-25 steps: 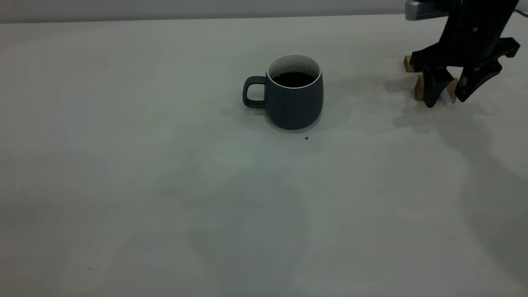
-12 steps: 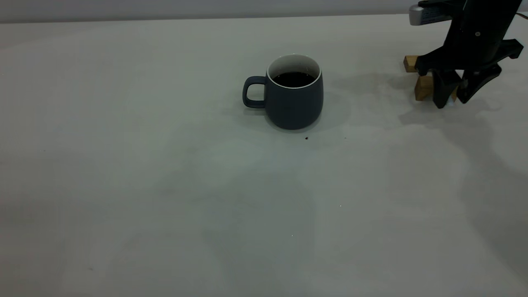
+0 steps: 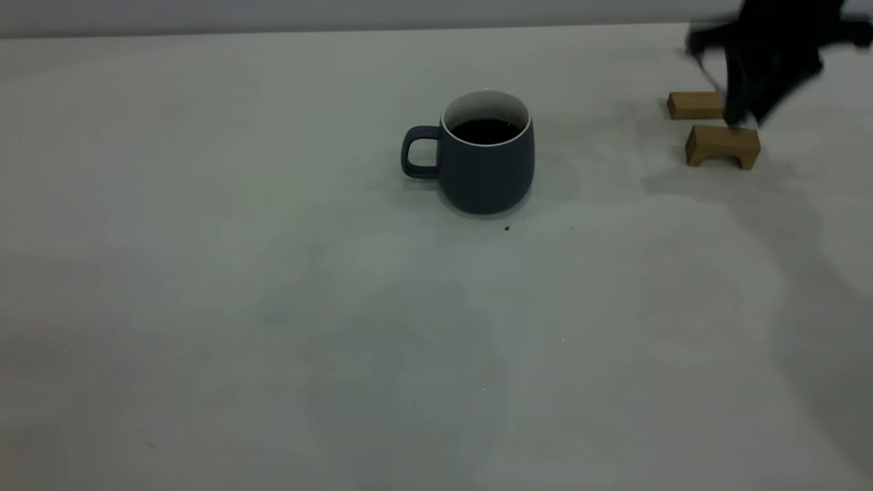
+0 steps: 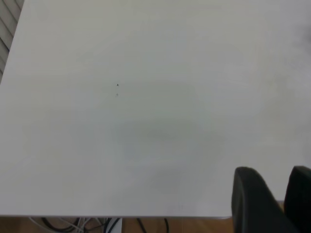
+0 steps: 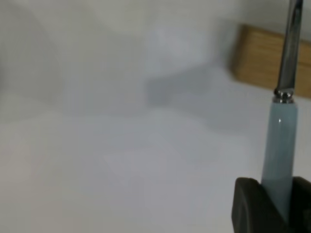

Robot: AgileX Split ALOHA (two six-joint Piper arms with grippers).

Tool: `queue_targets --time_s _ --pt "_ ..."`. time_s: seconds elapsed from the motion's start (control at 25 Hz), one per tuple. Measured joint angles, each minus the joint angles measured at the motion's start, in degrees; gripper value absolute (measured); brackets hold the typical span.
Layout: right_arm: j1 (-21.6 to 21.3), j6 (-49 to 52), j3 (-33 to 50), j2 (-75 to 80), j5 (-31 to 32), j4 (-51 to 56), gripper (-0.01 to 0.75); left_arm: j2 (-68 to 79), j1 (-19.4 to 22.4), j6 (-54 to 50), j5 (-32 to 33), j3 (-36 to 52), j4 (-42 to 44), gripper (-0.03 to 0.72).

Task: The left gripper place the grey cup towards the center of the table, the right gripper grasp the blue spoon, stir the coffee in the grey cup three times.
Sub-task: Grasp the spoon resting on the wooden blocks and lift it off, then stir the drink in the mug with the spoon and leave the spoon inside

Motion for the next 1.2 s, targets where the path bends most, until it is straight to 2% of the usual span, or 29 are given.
queue_targets --time_s 0.16,0.28,0.44,0.56,0.96,1.2 --pt "0.0 0.0 -5.0 -2.8 12.0 14.1 0.137 0.0 0.0 0.0 0.0 0.0 0.0 0.238" --pt "0.0 1.1 -6.0 -3.0 15.9 26.3 0.137 0.0 0.0 0.0 0.0 0.0 0.0 0.238" --pt "0.0 8.8 -6.0 -3.0 16.3 38.0 0.137 0.0 0.0 0.0 0.0 0.0 0.0 0.238" --pt "0.7 18.8 -6.0 -3.0 16.2 41.6 0.137 0.0 0.0 0.0 0.0 0.0 0.0 0.238" --pt "8.7 45.6 -6.0 -3.0 16.2 48.5 0.137 0.0 0.0 0.0 0.0 0.0 0.0 0.238" --pt "10.1 49.2 -6.0 -1.0 16.2 57.1 0.137 0.0 0.0 0.0 0.0 0.0 0.0 0.238"
